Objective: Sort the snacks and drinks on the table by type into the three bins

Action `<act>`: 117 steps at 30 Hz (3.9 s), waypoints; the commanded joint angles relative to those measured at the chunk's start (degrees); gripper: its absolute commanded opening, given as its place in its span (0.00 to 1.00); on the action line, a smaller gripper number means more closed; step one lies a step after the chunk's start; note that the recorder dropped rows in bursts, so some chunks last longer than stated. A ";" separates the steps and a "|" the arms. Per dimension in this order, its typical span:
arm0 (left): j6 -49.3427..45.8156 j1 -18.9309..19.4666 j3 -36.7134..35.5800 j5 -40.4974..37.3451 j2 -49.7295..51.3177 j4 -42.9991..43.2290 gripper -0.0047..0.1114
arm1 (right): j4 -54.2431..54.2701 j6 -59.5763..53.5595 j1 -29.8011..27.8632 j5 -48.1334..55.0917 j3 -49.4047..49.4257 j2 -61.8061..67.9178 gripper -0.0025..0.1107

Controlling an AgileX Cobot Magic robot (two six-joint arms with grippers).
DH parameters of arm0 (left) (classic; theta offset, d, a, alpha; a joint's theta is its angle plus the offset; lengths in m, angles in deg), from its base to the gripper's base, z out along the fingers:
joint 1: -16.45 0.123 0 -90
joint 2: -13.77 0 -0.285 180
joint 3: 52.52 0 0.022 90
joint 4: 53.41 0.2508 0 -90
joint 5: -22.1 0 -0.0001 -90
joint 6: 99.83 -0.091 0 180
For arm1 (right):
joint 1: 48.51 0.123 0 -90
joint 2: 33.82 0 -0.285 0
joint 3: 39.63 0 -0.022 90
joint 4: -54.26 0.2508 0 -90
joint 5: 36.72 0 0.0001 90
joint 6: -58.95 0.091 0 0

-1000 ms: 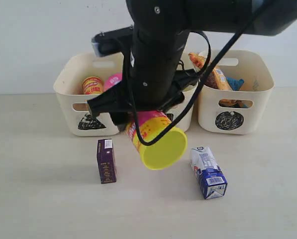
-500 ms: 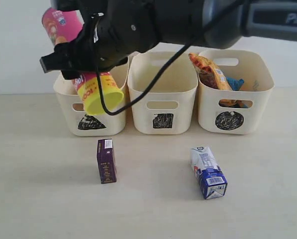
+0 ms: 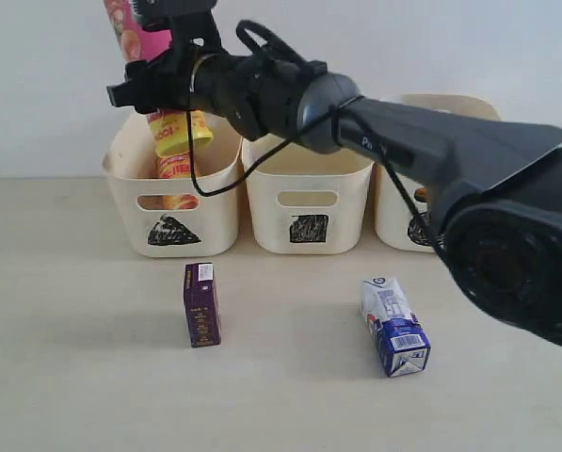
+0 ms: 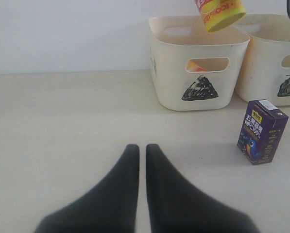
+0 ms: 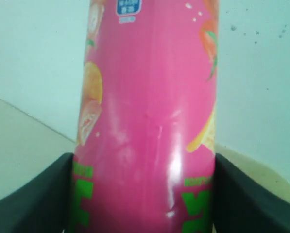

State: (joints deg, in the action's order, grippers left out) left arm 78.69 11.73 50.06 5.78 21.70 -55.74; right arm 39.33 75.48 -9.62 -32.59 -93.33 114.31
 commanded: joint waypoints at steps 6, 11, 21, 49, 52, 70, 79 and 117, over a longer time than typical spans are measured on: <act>0.53 0.11 0.21 0.39 -0.14 0.02 0.07 | -0.64 -2.45 -2.40 -9.67 -7.91 11.61 0.32; 0.53 0.11 0.21 0.39 -0.14 0.02 0.07 | -0.64 -2.99 -2.37 -4.13 -7.91 11.75 0.76; 0.53 0.11 0.21 0.41 -0.14 0.02 0.07 | 3.04 -6.92 0.48 17.38 -8.00 2.73 0.76; 0.53 0.11 0.21 0.41 -0.14 0.02 0.07 | 18.69 -11.36 5.68 65.83 -7.31 -6.99 0.04; 0.53 0.11 0.21 0.41 -0.14 0.02 0.07 | 20.01 -10.52 5.68 65.83 -7.31 -6.65 0.11; 0.53 0.11 0.21 0.41 -0.14 0.02 0.07 | 17.75 -6.56 6.96 65.83 0.97 -6.54 0.74; 0.53 0.11 0.21 0.41 -0.14 0.02 0.07 | 17.37 -6.00 6.96 65.83 6.27 -5.24 0.74; 0.53 0.11 0.21 0.41 -0.14 0.02 0.07 | 4.88 -10.04 8.57 65.83 37.62 -36.91 0.02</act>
State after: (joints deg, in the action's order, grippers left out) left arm 78.69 11.73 50.06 5.78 21.70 -55.74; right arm 47.39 66.25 0.00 32.97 -62.60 84.20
